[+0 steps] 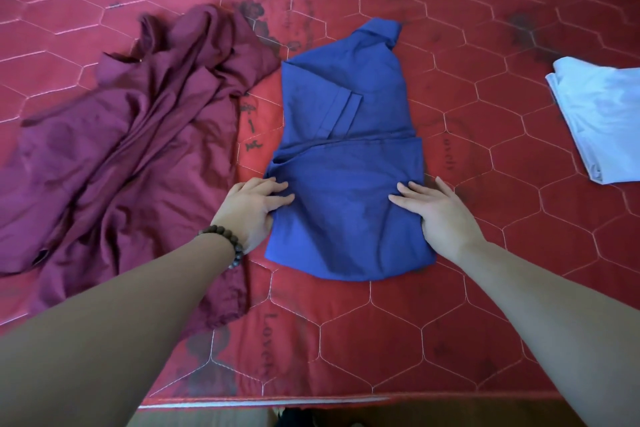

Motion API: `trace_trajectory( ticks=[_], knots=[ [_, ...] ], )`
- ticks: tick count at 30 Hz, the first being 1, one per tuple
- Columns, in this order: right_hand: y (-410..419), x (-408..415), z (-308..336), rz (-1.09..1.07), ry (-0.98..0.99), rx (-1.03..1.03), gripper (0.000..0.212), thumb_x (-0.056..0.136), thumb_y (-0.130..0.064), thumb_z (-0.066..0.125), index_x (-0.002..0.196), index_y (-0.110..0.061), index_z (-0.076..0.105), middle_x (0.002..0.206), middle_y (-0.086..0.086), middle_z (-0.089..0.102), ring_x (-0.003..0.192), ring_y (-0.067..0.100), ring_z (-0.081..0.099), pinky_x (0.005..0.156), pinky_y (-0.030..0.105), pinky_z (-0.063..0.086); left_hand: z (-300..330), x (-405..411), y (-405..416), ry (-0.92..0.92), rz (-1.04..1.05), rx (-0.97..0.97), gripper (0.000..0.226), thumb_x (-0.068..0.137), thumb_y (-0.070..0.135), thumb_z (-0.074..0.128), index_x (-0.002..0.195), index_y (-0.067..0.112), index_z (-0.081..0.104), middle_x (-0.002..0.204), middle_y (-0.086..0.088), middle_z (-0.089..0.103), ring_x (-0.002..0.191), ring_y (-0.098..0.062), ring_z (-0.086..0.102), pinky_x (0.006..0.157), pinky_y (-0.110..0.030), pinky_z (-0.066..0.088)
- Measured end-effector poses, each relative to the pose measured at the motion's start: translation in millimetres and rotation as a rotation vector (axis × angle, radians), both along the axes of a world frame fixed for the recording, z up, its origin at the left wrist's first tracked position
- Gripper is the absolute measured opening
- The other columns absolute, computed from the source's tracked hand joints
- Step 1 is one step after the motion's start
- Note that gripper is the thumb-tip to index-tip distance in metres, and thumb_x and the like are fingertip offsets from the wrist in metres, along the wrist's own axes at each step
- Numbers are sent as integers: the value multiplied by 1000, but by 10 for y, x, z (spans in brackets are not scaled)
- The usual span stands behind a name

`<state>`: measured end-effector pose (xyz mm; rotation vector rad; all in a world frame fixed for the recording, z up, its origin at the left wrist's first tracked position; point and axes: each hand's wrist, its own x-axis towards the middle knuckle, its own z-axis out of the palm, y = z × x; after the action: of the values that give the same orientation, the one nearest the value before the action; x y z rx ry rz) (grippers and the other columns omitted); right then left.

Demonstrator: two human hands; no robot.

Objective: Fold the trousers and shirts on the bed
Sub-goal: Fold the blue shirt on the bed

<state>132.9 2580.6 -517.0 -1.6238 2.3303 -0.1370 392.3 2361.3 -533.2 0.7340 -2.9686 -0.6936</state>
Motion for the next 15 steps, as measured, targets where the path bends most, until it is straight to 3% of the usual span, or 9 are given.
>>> trace_trajectory(
  ticks=[3, 5, 8, 10, 11, 13, 15],
  knots=[
    [-11, -8, 139, -119, -215, 8, 58, 86, 13, 39, 126, -21, 63, 136, -2, 57, 132, 16, 46, 117, 28, 17, 161, -34, 36, 55, 165, 194, 50, 69, 12, 39, 105, 15, 74, 113, -7, 69, 114, -26, 57, 101, -42, 39],
    [33, -25, 324, -166, -368, 73, 50, 85, 9, 42, 115, -22, 69, 116, -1, 69, 114, 20, 58, 104, 32, 39, 304, 23, 60, 57, 264, 311, 41, 64, 16, 37, 84, 11, 72, 87, -10, 70, 89, -29, 62, 86, -37, 46],
    [6, -61, 629, -246, -559, 129, 41, 86, 8, 46, 95, -23, 72, 92, -11, 72, 90, 9, 64, 80, 27, 50, 455, 41, 18, 31, 395, 599, 20, 62, 17, 37, 62, 6, 54, 62, -9, 53, 64, -20, 45, 64, -38, 40],
    [-120, -133, 768, -343, -686, 100, 38, 86, 8, 46, 83, -21, 71, 75, -14, 68, 72, 3, 58, 63, 18, 43, 543, -87, -112, 109, 500, 853, 13, 69, 12, 43, 65, 4, 52, 69, -7, 45, 72, -18, 38, 64, -37, 31],
    [-207, -186, 796, -420, -749, 67, 34, 86, 7, 47, 80, -17, 70, 69, -11, 66, 68, 7, 55, 59, 20, 40, 555, -162, -203, 141, 562, 930, 13, 77, 7, 46, 75, 0, 57, 77, -9, 46, 78, -21, 39, 68, -37, 31],
    [-410, -291, 756, -636, -877, -16, 30, 91, 4, 48, 79, -15, 68, 59, -6, 65, 61, 14, 56, 59, 28, 40, 554, -314, -376, 175, 666, 996, 19, 92, 0, 43, 89, -4, 62, 85, -12, 54, 86, -23, 44, 74, -36, 38],
    [-598, -361, 582, -852, -1008, -61, 22, 97, -10, 49, 84, -9, 66, 64, 5, 68, 63, 22, 62, 66, 36, 44, 483, -467, -435, 154, 797, 1045, 26, 98, 12, 40, 84, 10, 61, 83, -7, 60, 92, -24, 52, 80, -35, 46]
  ],
)
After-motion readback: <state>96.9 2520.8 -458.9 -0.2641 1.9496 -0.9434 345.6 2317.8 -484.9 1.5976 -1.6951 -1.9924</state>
